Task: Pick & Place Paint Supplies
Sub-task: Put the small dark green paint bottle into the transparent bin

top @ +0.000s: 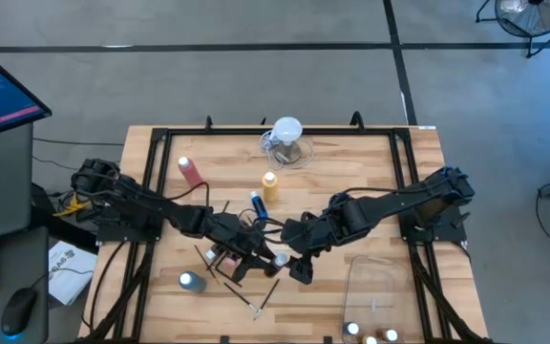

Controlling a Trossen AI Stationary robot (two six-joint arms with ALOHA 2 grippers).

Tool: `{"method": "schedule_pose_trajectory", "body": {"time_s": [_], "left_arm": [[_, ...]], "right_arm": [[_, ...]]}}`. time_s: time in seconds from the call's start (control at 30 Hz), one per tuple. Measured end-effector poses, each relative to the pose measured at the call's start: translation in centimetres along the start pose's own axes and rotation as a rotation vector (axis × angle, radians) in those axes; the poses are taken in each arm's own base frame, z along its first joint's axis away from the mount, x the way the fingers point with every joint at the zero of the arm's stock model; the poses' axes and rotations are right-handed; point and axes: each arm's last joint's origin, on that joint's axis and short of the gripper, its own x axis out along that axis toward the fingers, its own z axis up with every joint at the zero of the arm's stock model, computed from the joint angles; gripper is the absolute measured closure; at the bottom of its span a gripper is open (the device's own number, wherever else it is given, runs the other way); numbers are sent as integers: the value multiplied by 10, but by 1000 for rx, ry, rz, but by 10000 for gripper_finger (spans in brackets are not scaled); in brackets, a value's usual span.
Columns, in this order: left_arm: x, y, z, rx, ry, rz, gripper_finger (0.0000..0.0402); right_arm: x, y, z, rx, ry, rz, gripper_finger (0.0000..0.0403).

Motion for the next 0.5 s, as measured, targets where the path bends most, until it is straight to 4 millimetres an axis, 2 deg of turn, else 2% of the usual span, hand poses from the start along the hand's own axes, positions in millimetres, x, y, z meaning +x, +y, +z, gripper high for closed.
{"method": "schedule_pose_trajectory", "body": {"time_s": [0.5], "left_arm": [[0, 0, 0, 3, -4, 9, 323]], "right_arm": [[0, 2, 5, -31, -46, 30, 127]]}}
